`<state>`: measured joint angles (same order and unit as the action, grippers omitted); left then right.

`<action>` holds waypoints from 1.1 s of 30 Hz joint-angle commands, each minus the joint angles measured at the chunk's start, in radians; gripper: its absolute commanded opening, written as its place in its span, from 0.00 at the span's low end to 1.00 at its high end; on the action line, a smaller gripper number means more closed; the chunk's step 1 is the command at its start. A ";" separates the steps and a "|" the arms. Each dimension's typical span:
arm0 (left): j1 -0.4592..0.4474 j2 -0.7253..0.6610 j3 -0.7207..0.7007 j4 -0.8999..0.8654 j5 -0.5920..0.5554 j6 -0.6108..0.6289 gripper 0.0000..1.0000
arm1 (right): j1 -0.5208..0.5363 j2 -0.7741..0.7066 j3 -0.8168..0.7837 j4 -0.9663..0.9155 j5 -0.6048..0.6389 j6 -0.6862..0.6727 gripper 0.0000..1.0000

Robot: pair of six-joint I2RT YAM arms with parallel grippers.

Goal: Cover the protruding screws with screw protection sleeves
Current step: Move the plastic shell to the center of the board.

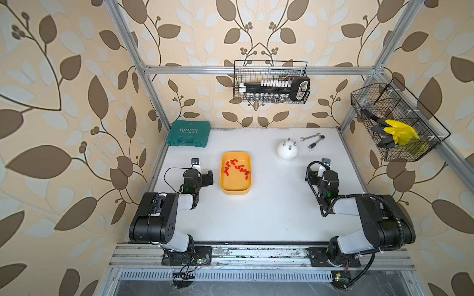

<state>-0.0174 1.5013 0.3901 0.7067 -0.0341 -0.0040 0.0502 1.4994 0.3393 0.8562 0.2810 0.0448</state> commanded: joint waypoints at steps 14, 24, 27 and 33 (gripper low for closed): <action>0.013 -0.004 0.009 0.011 0.000 -0.010 0.99 | 0.003 0.005 0.017 -0.012 0.014 0.012 1.00; -0.031 -0.099 0.056 -0.088 -0.174 -0.012 0.99 | 0.012 -0.060 0.032 -0.061 0.031 -0.005 1.00; -0.084 -0.312 0.286 -0.586 -0.378 -0.242 0.99 | 0.048 -0.215 0.280 -0.539 0.071 0.153 1.00; -0.248 -0.449 0.495 -0.768 -0.221 -0.381 0.90 | 0.041 -0.165 0.689 -1.047 -0.172 0.558 0.74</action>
<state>-0.1917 1.0489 0.7990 0.1349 -0.2745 -0.2874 0.0299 1.3117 0.9401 0.1001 0.2317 0.4938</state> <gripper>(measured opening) 0.907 0.753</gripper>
